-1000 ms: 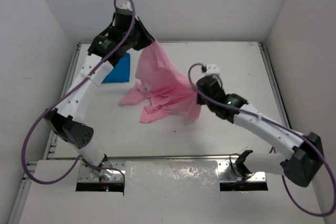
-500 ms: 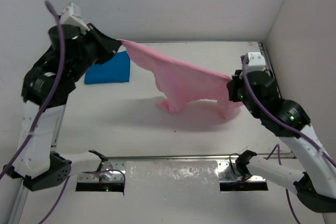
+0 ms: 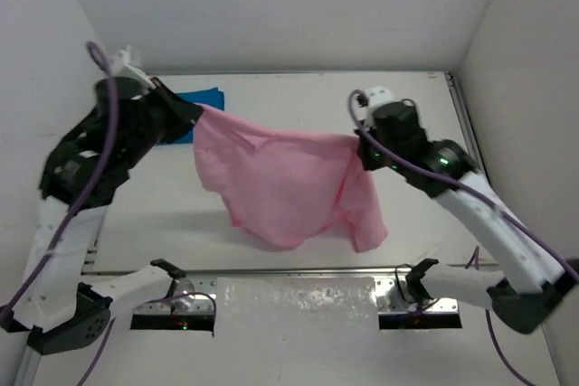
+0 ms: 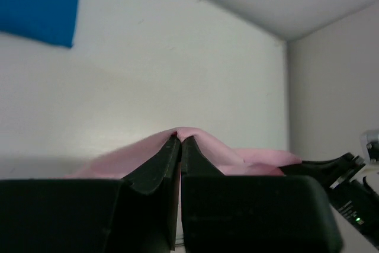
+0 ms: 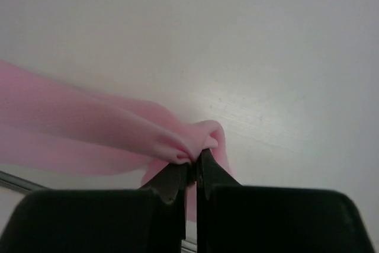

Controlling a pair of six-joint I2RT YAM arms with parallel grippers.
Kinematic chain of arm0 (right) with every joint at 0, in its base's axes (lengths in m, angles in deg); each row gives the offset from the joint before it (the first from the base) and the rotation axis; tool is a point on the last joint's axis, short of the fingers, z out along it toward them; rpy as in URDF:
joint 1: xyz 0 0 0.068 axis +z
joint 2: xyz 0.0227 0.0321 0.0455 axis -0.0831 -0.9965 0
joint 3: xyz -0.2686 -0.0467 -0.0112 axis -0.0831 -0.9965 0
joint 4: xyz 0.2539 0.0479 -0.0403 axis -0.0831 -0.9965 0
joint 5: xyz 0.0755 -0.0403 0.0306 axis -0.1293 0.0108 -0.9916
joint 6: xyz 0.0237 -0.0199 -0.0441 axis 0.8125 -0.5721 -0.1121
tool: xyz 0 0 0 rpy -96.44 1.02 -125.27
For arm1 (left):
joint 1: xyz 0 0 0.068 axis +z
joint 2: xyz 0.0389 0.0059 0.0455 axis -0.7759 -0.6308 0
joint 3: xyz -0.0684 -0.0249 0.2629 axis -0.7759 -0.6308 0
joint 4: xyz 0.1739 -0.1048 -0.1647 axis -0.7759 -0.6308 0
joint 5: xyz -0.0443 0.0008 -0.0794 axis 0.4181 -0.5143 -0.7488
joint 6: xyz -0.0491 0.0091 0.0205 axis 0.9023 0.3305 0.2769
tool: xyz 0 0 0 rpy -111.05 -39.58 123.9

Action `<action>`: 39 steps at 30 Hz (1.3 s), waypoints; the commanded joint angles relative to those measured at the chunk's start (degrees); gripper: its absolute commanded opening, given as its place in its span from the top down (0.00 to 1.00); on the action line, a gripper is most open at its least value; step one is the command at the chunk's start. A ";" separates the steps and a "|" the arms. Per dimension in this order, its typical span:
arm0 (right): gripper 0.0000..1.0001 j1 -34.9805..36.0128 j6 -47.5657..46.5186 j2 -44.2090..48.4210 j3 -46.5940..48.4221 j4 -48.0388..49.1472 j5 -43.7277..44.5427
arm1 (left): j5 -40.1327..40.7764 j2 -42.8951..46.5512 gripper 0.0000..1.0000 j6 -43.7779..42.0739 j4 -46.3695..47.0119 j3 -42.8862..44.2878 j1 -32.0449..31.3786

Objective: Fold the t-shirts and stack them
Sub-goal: Flatten out the tshirt

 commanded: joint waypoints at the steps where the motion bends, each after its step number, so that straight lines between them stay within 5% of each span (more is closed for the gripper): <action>1: 1.00 -3.58 -2.38 -7.95 -7.63 4.81 -9.06 | 5.42 -1.71 1.00 -1.60 4.23 -11.68 0.58; 5: 0.92 -10.17 -0.96 -14.53 -13.46 14.15 -21.29 | 6.49 -1.70 1.00 -3.09 10.29 -23.40 0.58; 10: 0.64 -11.51 -4.30 -27.19 -5.91 9.58 -18.41 | 2.54 -4.51 1.00 -3.53 18.82 -33.25 0.76; 14: 0.45 -11.42 -3.78 -26.08 -5.43 7.99 -17.08 | 0.78 -7.15 1.00 -4.67 21.82 -33.27 0.76; 23: 0.55 -7.73 -0.26 -15.52 -27.32 23.28 -19.90 | -0.28 -10.14 1.00 -6.61 24.54 -32.74 0.84; 26: 0.63 -4.48 -1.58 -17.54 -28.12 22.41 -17.09 | -0.37 -10.67 1.00 -7.22 24.54 -32.04 0.84; 39: 0.61 -3.07 -1.84 -21.23 -28.75 24.52 -13.74 | -0.37 -11.02 1.00 -7.31 23.75 -30.90 0.84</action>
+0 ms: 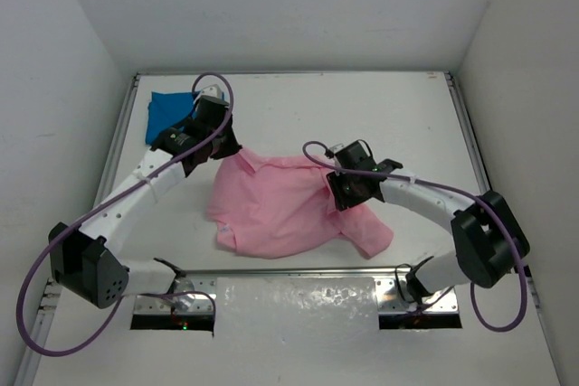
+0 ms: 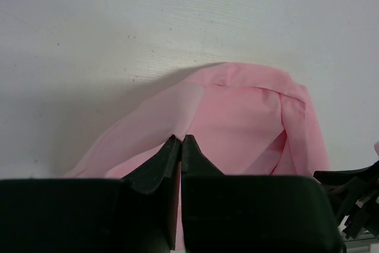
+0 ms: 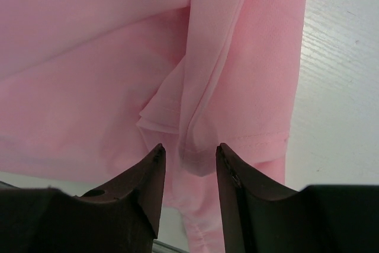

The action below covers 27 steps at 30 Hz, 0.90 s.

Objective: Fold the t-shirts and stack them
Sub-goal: Flatten out the tshirt

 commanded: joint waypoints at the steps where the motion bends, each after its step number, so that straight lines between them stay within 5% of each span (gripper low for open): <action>1: 0.61 -0.10 -0.73 -1.41 1.90 1.37 1.78 | -0.06 0.30 1.00 -0.38 1.98 2.96 0.74; 6: 0.68 -0.10 -0.47 -0.89 0.76 1.98 3.00 | 0.20 0.30 1.00 -0.30 2.25 3.05 0.74; 9: 1.00 -0.01 -0.47 0.25 2.85 -1.51 7.11 | 0.38 0.30 1.00 -1.08 1.72 5.23 0.82; 14: 1.00 -2.11 -3.61 6.75 13.83 -11.53 15.74 | 2.74 -1.01 1.00 -2.84 -1.26 16.38 1.96; 21: 1.00 -4.49 -9.61 5.97 44.57 -25.43 24.53 | 1.87 -6.64 1.00 1.37 -12.76 41.70 2.76; 27: 1.00 -4.49 -9.61 13.69 48.31 -28.78 31.74 | 3.54 -1.21 1.00 4.18 -17.79 48.39 2.76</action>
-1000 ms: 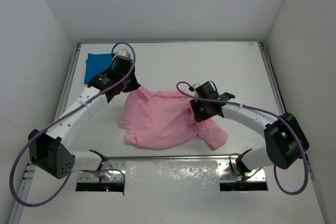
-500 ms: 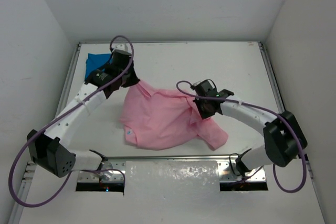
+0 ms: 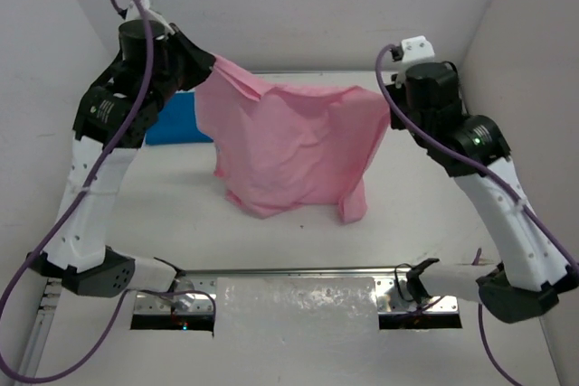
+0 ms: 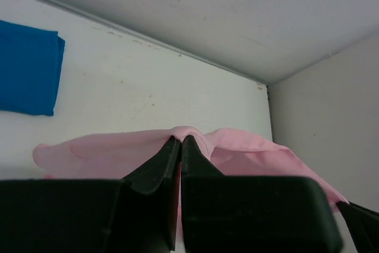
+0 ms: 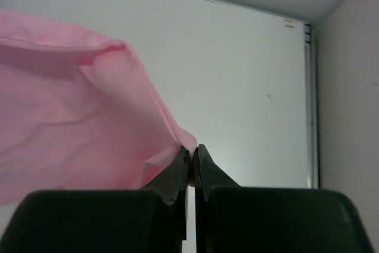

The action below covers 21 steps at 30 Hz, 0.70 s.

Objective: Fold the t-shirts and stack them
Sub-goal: Flatten out the tshirt

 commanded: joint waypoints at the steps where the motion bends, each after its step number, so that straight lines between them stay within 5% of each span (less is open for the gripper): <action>1: 1.00 0.14 -0.76 4.17 1.03 -6.77 7.11 | 1.40 4.22 1.00 2.42 -5.29 2.67 0.53; 6: 1.00 0.06 0.74 12.68 2.61 -8.35 10.63 | 3.15 11.86 1.00 3.56 -6.52 3.64 0.53; 13: 1.00 0.06 3.73 13.41 13.67 -18.35 8.79 | 2.28 9.07 1.00 4.96 -20.57 16.91 0.53; 21: 1.00 0.14 -0.47 9.02 15.01 -18.82 9.76 | -0.35 6.96 1.00 5.06 -17.78 9.10 0.53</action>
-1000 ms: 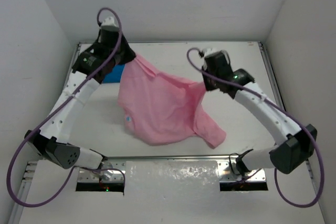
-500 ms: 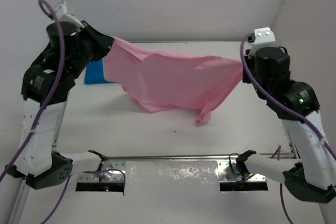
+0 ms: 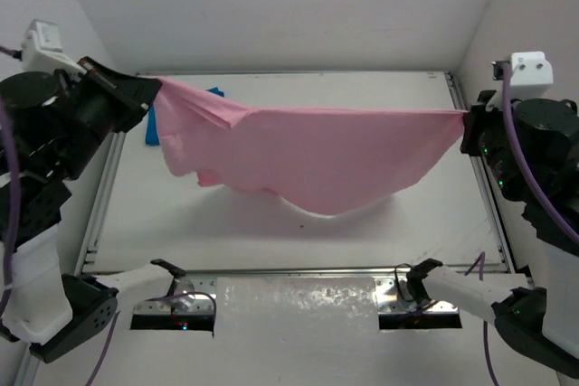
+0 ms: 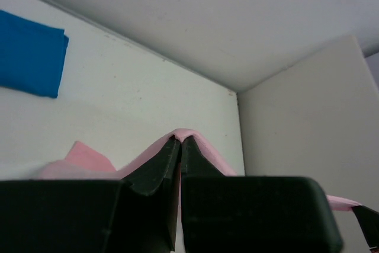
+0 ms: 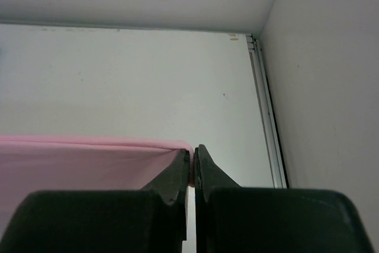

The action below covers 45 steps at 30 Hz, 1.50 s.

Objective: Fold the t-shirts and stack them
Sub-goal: Flatten out the tshirt

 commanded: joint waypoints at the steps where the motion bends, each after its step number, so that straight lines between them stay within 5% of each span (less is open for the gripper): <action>1: 1.00 0.03 -3.33 -6.54 -1.41 0.64 1.36 | -1.80 -5.61 1.00 -0.28 2.02 -3.30 0.53; 8: 1.00 -6.10 -10.63 -21.90 -1.95 14.61 -5.45 | -6.34 -20.17 1.00 -3.79 13.01 -3.31 3.59; 13: 1.00 -18.58 -4.49 -39.58 16.10 15.59 -18.04 | -12.86 -38.78 1.00 -3.19 18.72 12.47 9.39; 17: 1.00 -28.23 4.72 -54.09 34.78 15.83 -28.85 | -22.88 -45.60 1.00 1.47 31.19 15.60 16.06; 21: 1.00 -36.16 13.27 -47.54 21.65 31.96 -42.30 | -29.03 -47.01 1.00 7.53 42.96 15.94 21.16; 26: 1.00 -40.48 17.83 -46.56 28.30 37.02 -52.16 | -36.32 -43.16 1.00 10.27 47.99 14.55 22.68; 30: 1.00 -42.50 19.87 -37.78 12.19 44.76 -53.92 | -39.41 -35.95 1.00 9.83 52.75 5.26 22.68; 35: 1.00 -42.24 19.79 -24.27 -14.28 46.87 -58.49 | -32.75 -26.29 1.00 3.24 39.05 -7.13 20.49; 38: 1.00 -42.15 17.77 -14.87 -34.21 48.11 -56.39 | -23.70 -12.79 1.00 2.27 37.46 -32.81 17.77; 45: 1.00 -41.63 17.32 -1.39 -66.33 49.69 -49.29 | -24.82 3.68 1.00 7.36 47.64 -79.82 17.23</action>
